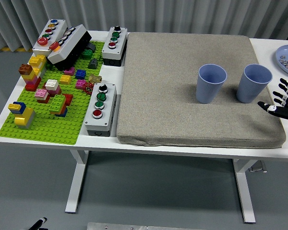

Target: Pick cup pour cup place

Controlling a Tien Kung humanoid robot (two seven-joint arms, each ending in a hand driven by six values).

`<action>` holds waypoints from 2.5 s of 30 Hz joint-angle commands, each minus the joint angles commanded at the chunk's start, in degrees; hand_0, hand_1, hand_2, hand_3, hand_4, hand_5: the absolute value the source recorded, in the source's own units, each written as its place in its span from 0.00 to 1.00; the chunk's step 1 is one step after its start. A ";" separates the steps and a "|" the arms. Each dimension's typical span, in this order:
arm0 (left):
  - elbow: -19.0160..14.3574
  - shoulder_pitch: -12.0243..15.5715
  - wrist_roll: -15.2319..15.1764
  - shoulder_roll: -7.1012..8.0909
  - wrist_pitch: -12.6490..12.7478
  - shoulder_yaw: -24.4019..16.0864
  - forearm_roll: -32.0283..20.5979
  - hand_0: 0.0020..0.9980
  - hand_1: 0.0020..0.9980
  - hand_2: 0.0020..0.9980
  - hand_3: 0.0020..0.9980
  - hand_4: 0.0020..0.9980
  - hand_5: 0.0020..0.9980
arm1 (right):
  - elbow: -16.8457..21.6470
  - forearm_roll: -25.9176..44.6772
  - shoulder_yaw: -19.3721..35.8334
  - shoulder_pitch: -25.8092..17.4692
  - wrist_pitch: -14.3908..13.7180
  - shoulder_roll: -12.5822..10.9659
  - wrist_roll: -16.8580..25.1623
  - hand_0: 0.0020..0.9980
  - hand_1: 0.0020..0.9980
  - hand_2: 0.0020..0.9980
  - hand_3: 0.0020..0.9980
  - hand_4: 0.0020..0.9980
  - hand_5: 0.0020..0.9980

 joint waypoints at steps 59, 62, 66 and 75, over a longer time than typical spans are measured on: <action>0.00 -1.40 -0.01 0.23 -0.20 1.83 -0.26 0.87 0.85 0.86 0.78 0.64 0.98 | -10.20 4.48 -4.53 8.59 1.36 2.01 2.22 0.93 0.88 0.95 0.98 0.89 0.30; 0.00 -1.40 -0.02 0.25 -0.22 2.03 -0.35 0.87 0.85 0.86 0.78 0.64 0.98 | -10.41 4.56 -4.51 8.61 1.31 2.21 2.39 0.93 0.88 0.95 0.97 0.89 0.30; 0.00 -1.43 -0.05 0.26 -0.22 2.28 -0.44 0.87 0.85 0.86 0.78 0.64 0.98 | -10.82 4.85 -4.88 8.56 1.28 2.56 2.73 0.93 0.88 0.95 0.97 0.89 0.30; 0.00 -1.57 -0.13 0.23 -0.22 2.50 -0.31 0.87 0.85 0.86 0.78 0.64 0.98 | -12.31 5.53 -5.65 9.57 0.88 2.59 3.65 0.92 0.88 0.94 0.97 0.89 0.30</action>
